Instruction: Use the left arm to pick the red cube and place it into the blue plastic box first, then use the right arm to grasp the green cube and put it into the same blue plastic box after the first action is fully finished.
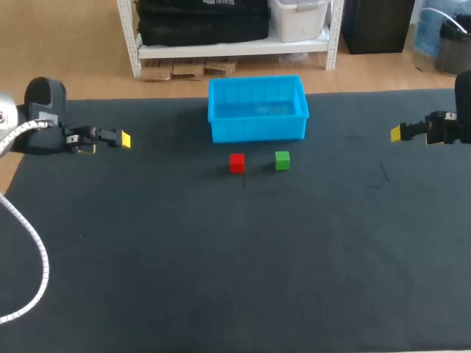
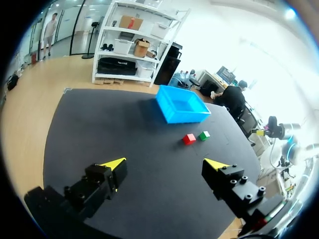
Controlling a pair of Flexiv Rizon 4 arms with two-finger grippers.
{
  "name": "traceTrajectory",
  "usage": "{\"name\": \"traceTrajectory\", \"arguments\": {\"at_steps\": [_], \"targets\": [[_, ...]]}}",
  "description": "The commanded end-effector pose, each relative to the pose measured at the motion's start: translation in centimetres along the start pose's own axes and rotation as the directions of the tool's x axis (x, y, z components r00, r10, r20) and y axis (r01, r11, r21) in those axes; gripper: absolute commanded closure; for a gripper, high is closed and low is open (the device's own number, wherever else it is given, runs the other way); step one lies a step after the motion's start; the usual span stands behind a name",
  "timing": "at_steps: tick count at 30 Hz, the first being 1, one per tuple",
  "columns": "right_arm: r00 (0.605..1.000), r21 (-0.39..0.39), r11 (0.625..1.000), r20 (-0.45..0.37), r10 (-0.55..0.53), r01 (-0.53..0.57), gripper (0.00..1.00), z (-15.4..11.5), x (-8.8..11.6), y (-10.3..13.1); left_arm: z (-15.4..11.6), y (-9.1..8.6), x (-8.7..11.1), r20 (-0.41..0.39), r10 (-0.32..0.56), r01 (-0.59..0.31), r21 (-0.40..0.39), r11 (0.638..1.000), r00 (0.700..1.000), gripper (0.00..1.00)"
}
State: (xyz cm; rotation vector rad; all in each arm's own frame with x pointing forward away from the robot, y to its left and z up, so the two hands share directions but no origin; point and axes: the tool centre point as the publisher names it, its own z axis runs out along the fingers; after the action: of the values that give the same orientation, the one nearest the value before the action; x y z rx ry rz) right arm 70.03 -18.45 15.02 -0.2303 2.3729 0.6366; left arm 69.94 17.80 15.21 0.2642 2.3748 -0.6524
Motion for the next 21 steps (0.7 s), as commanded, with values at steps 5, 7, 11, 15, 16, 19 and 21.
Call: {"name": "traceTrajectory", "arguments": {"at_steps": [5, 7, 11, 15, 16, 19, 21], "targets": [[1.0, 0.0, 1.0, -0.001, -0.001, 0.001, 0.0, 0.0, 0.0, 0.0, 1.5, -2.1, -0.6, -0.022, 0.033, -0.033, 0.015, 0.999, 0.999, 0.0], [1.0, 0.0, 1.0, -0.001, -0.001, 0.001, 0.0, 0.0, 0.0, 0.0, 1.7, -2.7, -0.7, -0.028, 0.05, -0.051, -0.003, 0.999, 0.998, 0.0], [1.0, 0.0, 1.0, -0.001, -0.001, 0.001, 0.0, 0.0, 0.0, 0.0, 2.6, -3.6, -0.8, -0.049, 0.07, -0.073, -0.045, 0.996, 0.996, 0.0], [1.0, 0.0, 1.0, -0.001, -0.001, 0.001, 0.0, 0.0, 0.0, 0.0, 3.3, -4.7, -0.5, -0.076, 0.095, -0.1, -0.068, 0.993, 0.993, 0.0], [1.0, 0.0, 1.0, -0.001, -0.001, 0.001, 0.0, 0.0, 0.0, 0.0, 3.5, -4.8, -0.4, -0.088, 0.096, -0.103, -0.076, 0.992, 0.991, 0.0], [1.0, 0.0, 1.0, -0.001, -0.001, 0.001, 0.0, 0.0, 0.0, 0.0, 4.4, -5.5, -0.1, -0.113, 0.103, -0.114, -0.095, 0.989, 0.988, 0.0], [1.0, 0.0, 1.0, -0.001, -0.001, 0.001, 0.0, 0.0, 0.0, 0.0, 4.7, -5.9, 0.1, -0.131, 0.109, -0.124, -0.111, 0.986, 0.985, 0.0]]}}
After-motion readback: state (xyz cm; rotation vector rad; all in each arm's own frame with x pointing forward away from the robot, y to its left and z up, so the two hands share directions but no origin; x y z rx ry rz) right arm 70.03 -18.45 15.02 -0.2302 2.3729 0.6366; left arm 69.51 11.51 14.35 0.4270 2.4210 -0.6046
